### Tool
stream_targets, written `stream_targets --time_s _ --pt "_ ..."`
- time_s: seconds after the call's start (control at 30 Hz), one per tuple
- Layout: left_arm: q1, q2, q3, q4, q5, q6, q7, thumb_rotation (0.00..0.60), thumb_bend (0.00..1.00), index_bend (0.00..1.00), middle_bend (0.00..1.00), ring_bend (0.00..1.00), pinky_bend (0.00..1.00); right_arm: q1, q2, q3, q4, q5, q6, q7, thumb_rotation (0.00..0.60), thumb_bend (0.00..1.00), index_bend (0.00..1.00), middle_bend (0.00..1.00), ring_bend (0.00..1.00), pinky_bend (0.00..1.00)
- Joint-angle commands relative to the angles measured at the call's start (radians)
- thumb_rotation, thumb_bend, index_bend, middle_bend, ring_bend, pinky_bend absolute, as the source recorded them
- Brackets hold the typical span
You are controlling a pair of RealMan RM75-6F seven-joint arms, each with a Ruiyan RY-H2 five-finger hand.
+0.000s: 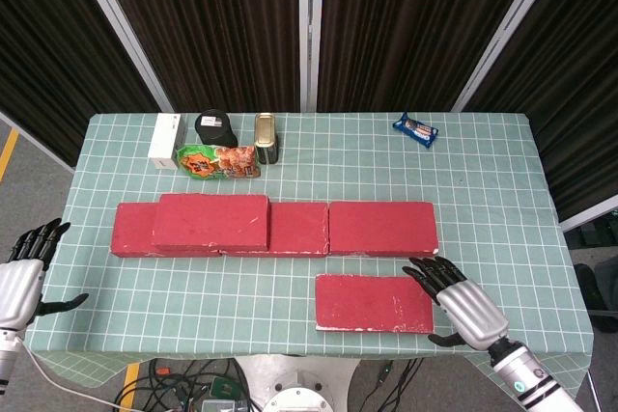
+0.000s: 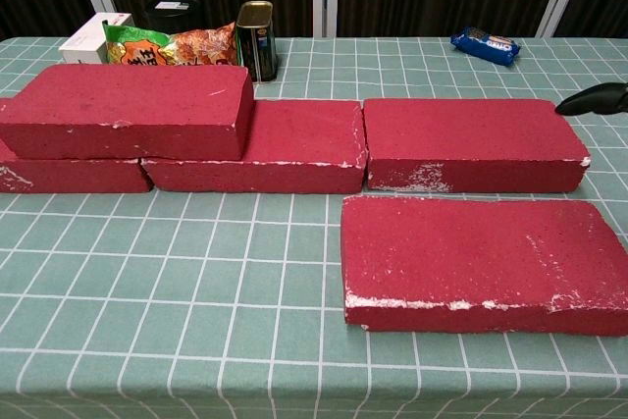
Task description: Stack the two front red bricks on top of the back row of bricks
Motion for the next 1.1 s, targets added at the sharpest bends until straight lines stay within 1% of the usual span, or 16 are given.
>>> stream_targets --time_s 0.03,0.17,0.4,0.7,0.9,1.0,1.1 --pt "0.011 -0.007 -0.006 0.017 -0.002 -0.015 -0.011 0.600 0.02 0.03 0.00 0.00 0.00 0.012 -0.092 0.008 0.002 0.071 -0.024 -0.102 0.600 0.00 0.00 0.00 0.00 0.00" --pt "0.020 -0.004 -0.012 0.026 -0.008 -0.033 -0.032 0.600 0.02 0.03 0.00 0.00 0.00 0.011 -0.167 0.012 0.020 0.126 -0.022 -0.173 0.600 0.00 0.00 0.00 0.00 0.00" --pt "0.033 0.015 -0.019 0.033 -0.007 -0.064 -0.069 0.600 0.02 0.03 0.00 0.00 0.00 0.037 -0.232 0.014 0.034 0.209 -0.060 -0.183 0.600 0.00 0.00 0.00 0.00 0.00" --pt "0.049 0.050 -0.028 0.035 0.016 -0.077 -0.140 0.600 0.02 0.03 0.00 0.00 0.00 0.065 -0.277 0.010 0.047 0.270 -0.081 -0.212 0.600 0.00 0.00 0.00 0.00 0.00" --pt "0.056 0.037 -0.036 0.058 0.013 -0.091 -0.150 0.600 0.02 0.03 0.00 0.00 0.00 0.093 -0.317 0.023 0.067 0.345 -0.100 -0.245 0.600 0.00 0.00 0.00 0.00 0.00" --pt "0.056 0.038 -0.037 0.060 0.005 -0.109 -0.143 0.600 0.02 0.03 0.00 0.00 0.00 0.111 -0.325 0.032 0.065 0.381 -0.118 -0.234 0.600 0.00 0.00 0.00 0.00 0.00" --pt "0.058 0.040 -0.041 0.060 0.004 -0.115 -0.148 0.600 0.02 0.03 0.00 0.00 0.00 0.123 -0.332 0.037 0.073 0.391 -0.121 -0.228 0.600 0.00 0.00 0.00 0.00 0.00"
